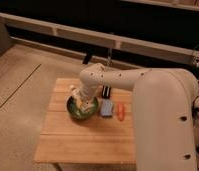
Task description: Place the bottle in the ceramic bowl
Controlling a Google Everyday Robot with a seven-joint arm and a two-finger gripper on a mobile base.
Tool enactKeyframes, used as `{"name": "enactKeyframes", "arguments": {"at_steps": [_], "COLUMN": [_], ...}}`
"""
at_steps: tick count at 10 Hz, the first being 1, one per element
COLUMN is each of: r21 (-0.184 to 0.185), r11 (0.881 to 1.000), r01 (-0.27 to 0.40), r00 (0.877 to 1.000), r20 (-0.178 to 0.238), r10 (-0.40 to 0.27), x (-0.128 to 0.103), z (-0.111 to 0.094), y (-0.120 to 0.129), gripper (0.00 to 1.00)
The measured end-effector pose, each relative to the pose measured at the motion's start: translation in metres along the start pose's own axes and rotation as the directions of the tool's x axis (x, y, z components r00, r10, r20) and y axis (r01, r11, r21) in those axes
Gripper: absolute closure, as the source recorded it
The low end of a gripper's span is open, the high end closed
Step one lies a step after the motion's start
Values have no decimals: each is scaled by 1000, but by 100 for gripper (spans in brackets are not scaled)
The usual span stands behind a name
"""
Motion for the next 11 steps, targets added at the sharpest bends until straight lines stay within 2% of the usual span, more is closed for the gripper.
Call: {"name": "enactKeyframes", "arguments": {"at_steps": [3, 5, 7, 9, 10, 11], "r21": [-1, -1, -1, -1, -1, -1], "r11": [1000, 1000, 1000, 1000, 1000, 1000], "r01": [3, 3, 2, 2, 2, 2], "r00": [1000, 1000, 1000, 1000, 1000, 1000], "r20": [0, 0, 0, 0, 0, 0], "r10": [-3, -3, -2, -2, -2, -2], "x": [-1, -1, -1, -1, 0, -1], "z": [0, 1, 0, 0, 0, 0], "y": [2, 2, 2, 1, 1, 1], "gripper": [84, 62, 45, 25, 20, 20]}}
